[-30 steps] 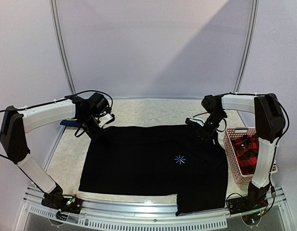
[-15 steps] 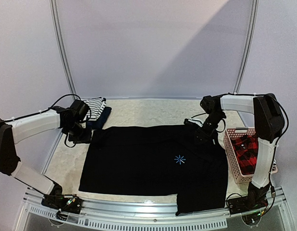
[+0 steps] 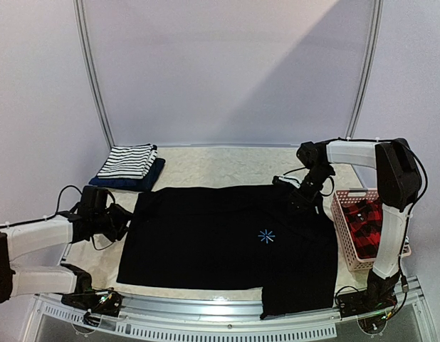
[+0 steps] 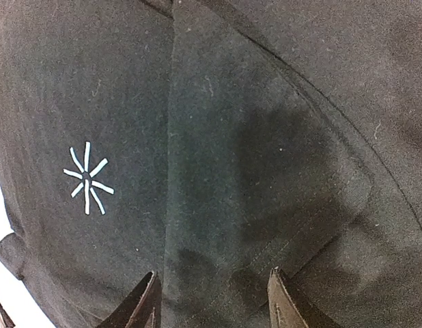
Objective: Fold and stack the mixed laundry pile
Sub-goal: Adjust the 1/3-folded T-shirt at the center of the board.
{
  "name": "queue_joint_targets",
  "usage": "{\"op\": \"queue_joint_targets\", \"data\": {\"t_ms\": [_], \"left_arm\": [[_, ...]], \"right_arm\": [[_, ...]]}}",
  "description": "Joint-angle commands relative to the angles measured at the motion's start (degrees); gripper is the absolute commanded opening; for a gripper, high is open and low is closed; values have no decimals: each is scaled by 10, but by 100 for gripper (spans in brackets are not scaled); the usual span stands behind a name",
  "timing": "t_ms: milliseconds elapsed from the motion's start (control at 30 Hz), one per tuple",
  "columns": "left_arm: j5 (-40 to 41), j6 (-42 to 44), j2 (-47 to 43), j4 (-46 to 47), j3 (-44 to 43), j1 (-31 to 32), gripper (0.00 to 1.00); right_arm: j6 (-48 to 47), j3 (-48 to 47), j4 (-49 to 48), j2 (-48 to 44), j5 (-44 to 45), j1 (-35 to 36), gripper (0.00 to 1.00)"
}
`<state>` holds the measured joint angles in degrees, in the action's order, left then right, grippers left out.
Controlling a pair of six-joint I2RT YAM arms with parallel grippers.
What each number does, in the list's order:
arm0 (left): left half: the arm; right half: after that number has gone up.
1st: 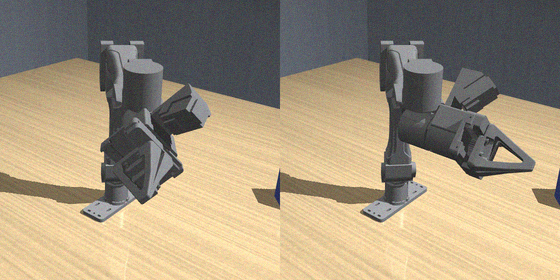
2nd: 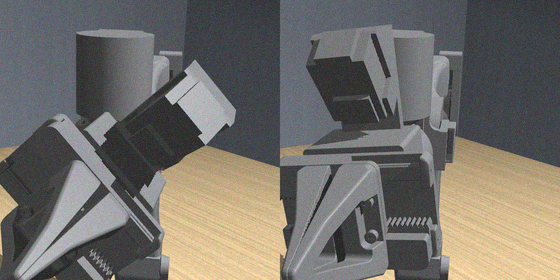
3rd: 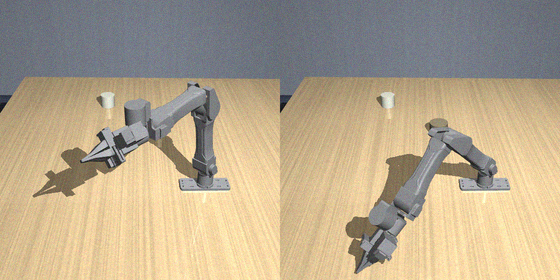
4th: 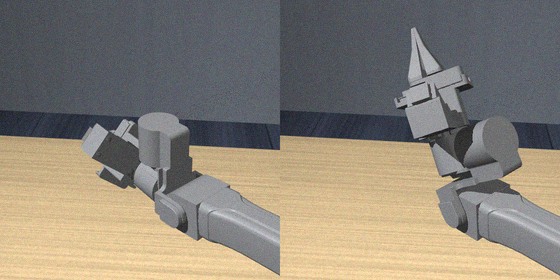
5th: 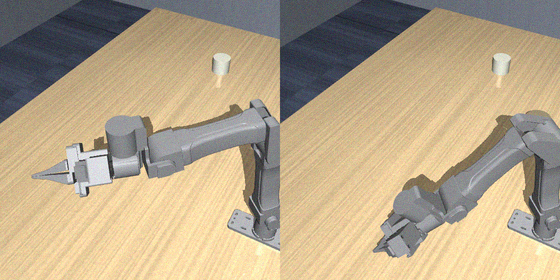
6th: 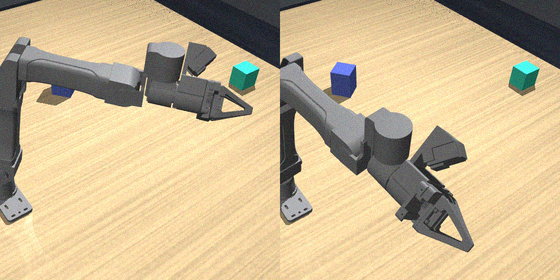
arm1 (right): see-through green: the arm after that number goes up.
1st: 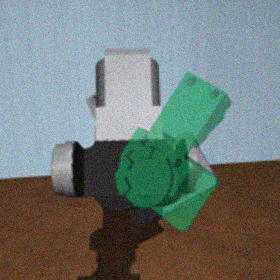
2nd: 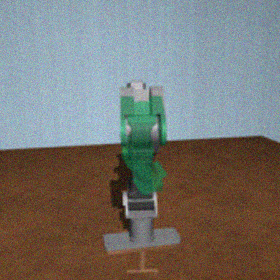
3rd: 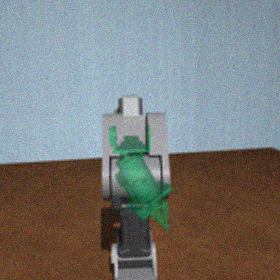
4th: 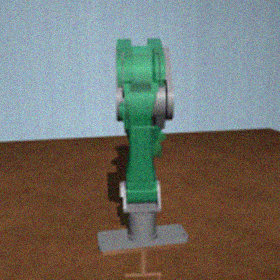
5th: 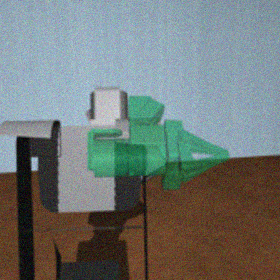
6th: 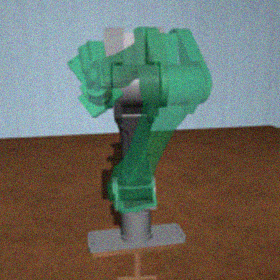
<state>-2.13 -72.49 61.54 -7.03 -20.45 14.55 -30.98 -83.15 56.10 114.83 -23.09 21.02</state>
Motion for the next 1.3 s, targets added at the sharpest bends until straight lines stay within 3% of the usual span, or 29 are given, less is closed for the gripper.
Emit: {"op": "queue_joint_targets", "data": {"t_ms": [0,167,367,533,700,867,1067,1267], "left_arm": [[47,-148,-45,150,46,-4,55],[35,-255,7,273,83,-6,57],[-15,-292,138,385,40,-6,57],[-16,-312,192,408,32,-6,55],[-9,-320,210,414,32,-7,48],[-9,-293,237,420,23,-25,30],[-39,-171,264,369,-40,-55,5],[-52,130,241,65,-237,-65,1]], "right_arm": [[-7,5,3,9,-10,3,53],[-8,3,5,16,-12,4,53],[-7,4,8,14,-11,4,53],[-9,6,8,10,-7,4,54],[-11,5,7,12,-4,4,53],[-13,4,9,16,-5,4,54],[-15,5,11,22,3,4,53],[-16,11,13,29,13,3,53]]}}
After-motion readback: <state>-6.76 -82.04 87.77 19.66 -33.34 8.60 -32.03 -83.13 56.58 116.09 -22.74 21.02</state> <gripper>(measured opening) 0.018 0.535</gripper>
